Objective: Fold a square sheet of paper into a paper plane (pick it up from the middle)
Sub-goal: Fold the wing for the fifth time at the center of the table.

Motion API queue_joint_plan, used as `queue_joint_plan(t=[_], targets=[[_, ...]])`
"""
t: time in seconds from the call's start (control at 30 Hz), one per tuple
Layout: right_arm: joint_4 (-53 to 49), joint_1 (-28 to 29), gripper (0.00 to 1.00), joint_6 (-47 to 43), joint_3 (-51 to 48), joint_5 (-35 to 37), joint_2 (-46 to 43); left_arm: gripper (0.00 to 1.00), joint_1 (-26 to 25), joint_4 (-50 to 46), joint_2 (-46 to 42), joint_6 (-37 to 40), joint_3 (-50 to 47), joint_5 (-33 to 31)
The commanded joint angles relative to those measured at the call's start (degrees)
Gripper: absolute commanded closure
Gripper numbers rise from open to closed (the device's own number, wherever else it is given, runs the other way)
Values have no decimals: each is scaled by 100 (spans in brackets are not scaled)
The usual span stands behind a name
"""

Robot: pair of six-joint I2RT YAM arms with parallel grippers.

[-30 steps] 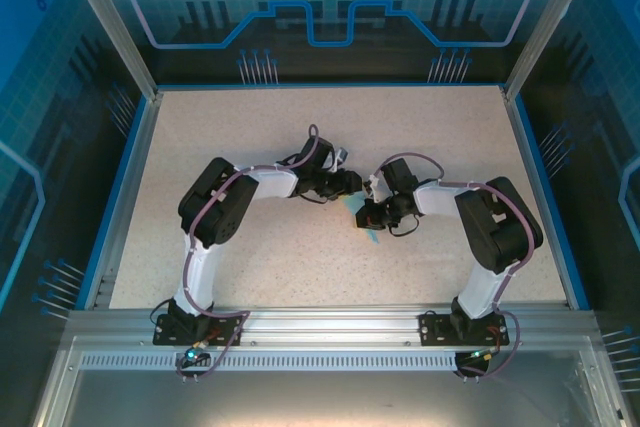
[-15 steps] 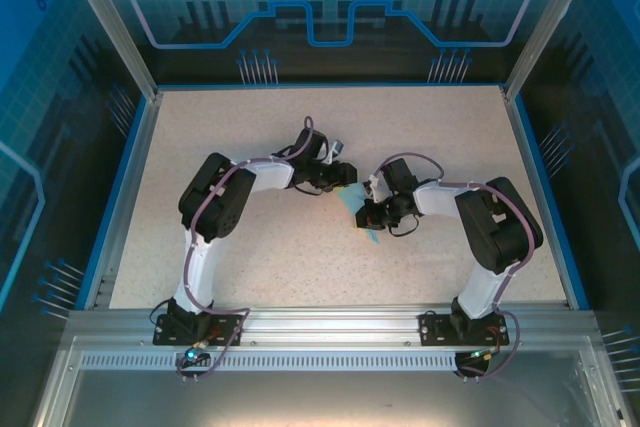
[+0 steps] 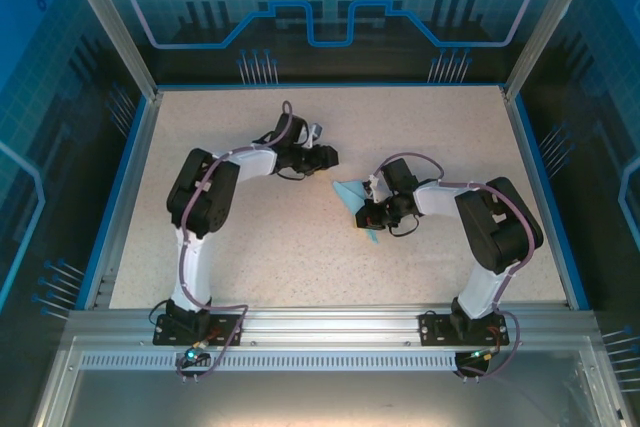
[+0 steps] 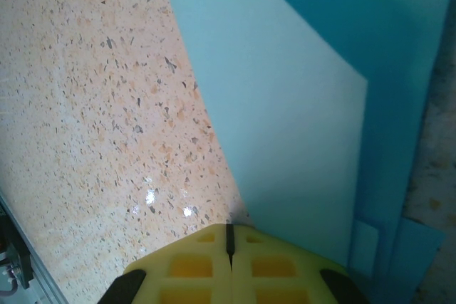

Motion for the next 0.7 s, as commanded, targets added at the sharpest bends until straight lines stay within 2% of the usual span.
queue_joint_plan(t=[0.0,0.1,0.27,0.57,0.67], targets=[[-598,125,99,-110,-359,945,420,52,-246,-102,-821,86,-452,85],[-593,121,99,-110,-355,955,432,56,-453,203,-1138,-184,-968,60],[-572,125,98,-112,-371,933,411,63,-771,650,-1104,-655,-1389,-84],[-526,135,98,-147,-400,776,347,65,-899,1235,-261,-1064,-1109,91],[-493,124,98,-145,-421,775,310,66,-937,1004,-117,-985,-1026,-154]])
